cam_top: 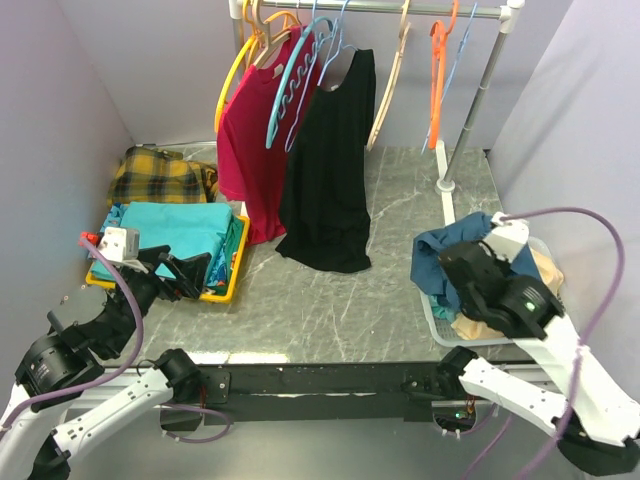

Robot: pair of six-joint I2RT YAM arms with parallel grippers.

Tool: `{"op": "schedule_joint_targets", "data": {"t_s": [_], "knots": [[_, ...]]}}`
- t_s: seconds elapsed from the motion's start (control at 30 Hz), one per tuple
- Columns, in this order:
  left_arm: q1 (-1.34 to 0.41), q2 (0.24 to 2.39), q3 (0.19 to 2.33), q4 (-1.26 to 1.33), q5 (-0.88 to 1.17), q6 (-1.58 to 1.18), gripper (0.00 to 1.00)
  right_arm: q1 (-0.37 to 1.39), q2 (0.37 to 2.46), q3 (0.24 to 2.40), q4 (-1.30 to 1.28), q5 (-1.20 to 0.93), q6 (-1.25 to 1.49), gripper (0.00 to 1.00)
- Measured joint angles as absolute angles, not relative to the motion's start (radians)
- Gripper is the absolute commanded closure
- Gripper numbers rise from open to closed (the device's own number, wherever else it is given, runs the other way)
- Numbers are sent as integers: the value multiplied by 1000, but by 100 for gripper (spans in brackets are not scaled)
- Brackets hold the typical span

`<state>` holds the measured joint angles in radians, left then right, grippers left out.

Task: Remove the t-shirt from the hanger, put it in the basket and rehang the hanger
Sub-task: Place the T-shirt in the bin.

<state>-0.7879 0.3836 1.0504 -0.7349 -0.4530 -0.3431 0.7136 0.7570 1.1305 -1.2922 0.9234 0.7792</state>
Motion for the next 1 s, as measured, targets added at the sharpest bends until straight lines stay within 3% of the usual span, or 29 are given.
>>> {"op": "schedule_joint_targets", "data": {"t_s": [0.23, 0.6, 0.8, 0.9, 1.0], "knots": [[-788, 384, 1050, -717, -438, -346, 1, 457, 850, 967, -1063, 760, 740, 100], [-788, 384, 1034, -691, -418, -346, 0, 286, 705, 738, -891, 645, 953, 100], [-788, 394, 1011, -676, -414, -357, 1, 231, 726, 624, -815, 585, 1069, 100], [-788, 403, 1011, -669, -414, -358, 0, 228, 733, 568, -776, 569, 1134, 89], [-788, 410, 1011, -658, -412, -358, 0, 224, 728, 535, -748, 563, 1172, 61]]}}
